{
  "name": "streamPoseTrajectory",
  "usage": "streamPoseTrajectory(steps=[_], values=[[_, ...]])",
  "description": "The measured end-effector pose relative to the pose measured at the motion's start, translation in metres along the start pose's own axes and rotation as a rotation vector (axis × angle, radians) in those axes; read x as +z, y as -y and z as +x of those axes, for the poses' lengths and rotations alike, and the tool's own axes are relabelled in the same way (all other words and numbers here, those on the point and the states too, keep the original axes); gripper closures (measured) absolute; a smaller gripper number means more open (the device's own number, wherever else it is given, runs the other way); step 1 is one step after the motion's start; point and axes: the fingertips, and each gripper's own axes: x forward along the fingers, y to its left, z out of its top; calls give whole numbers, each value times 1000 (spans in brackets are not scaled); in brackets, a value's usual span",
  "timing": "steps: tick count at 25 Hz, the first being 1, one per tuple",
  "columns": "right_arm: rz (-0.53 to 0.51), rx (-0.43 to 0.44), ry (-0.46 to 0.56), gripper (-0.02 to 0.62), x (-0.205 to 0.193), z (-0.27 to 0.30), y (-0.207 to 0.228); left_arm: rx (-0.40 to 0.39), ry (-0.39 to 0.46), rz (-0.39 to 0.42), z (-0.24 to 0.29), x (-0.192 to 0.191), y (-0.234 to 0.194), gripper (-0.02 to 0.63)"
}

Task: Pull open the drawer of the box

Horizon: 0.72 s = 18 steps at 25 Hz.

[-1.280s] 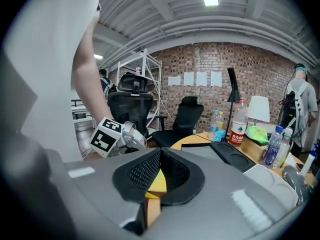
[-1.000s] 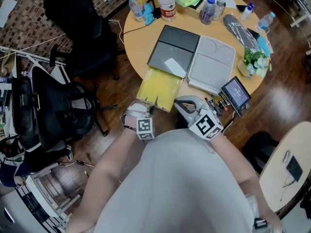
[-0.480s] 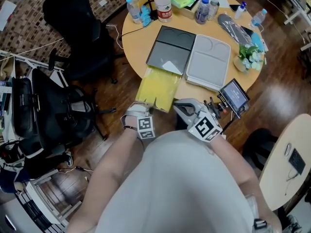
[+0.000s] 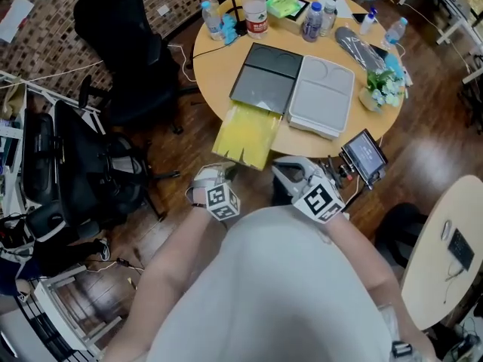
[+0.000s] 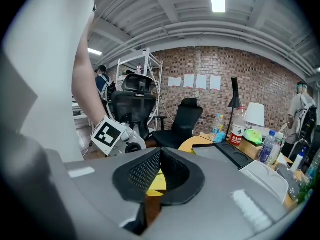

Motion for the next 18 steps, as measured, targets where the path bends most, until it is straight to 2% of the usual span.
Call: streamPoseTrajectory(steps=[11,14,18], values=[[-64,34,-14,592,8,-8,-54,78,219,-557,-84,9,25,554],[-81,44,8,592,15,-11,-72,60,287,-662,-107,14,35,580],[-94,44,6,592,20,-20,-92,25,371,-739,-134,27,48,600]])
